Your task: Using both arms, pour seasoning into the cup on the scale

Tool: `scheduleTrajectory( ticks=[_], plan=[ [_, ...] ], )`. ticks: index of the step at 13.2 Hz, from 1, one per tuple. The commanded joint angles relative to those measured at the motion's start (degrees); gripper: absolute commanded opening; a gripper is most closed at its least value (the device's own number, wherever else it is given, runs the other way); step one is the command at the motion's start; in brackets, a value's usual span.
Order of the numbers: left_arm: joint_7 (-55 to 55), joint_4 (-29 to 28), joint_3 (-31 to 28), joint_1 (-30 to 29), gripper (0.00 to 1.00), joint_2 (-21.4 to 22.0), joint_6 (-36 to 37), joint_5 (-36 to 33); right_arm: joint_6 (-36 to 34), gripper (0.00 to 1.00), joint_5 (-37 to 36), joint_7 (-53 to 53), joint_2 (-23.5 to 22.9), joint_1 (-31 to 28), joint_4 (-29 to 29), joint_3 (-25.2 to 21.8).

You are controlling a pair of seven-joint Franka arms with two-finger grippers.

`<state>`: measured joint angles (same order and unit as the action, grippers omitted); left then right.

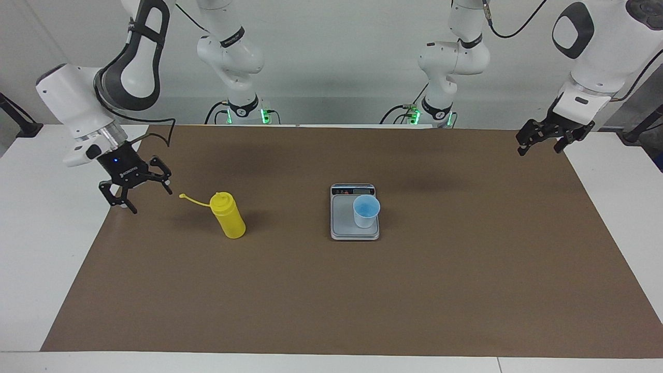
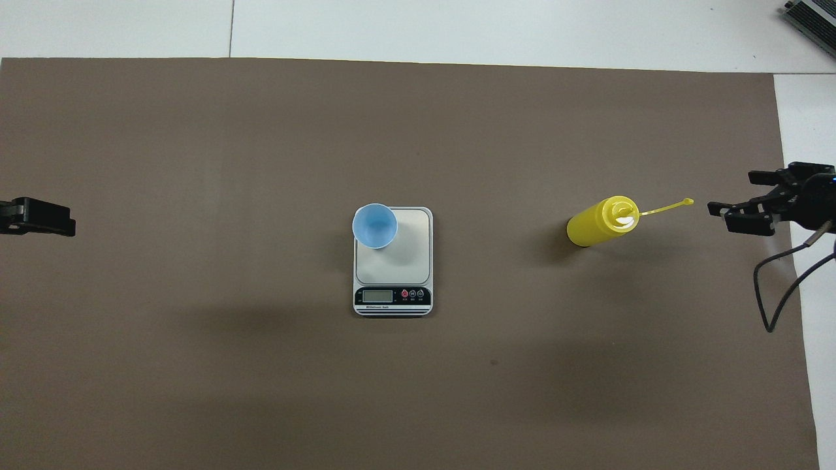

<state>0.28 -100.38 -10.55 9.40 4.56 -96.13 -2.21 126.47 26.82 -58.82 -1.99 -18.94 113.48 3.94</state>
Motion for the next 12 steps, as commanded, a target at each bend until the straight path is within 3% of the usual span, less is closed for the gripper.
scheduleTrajectory(
  ticks=[1, 8, 12],
  plan=[
    [-0.01, -0.61, 0.35, -0.44, 1.0, 0.54, 0.07, -0.77, -4.64, 1.0, -8.15, 16.22, 0.32, 2.66, -4.92, 0.46],
    [-0.01, -0.69, 0.35, -0.44, 1.0, 0.54, 0.07, -0.77, -16.24, 1.0, -27.59, 56.48, 1.99, 14.35, -10.91, 0.72],
    [-0.01, -0.61, 0.35, -0.44, 1.0, 0.54, 0.07, -0.77, -22.58, 1.0, -28.66, 66.46, 2.25, 16.65, -14.16, 0.81]
  ],
)
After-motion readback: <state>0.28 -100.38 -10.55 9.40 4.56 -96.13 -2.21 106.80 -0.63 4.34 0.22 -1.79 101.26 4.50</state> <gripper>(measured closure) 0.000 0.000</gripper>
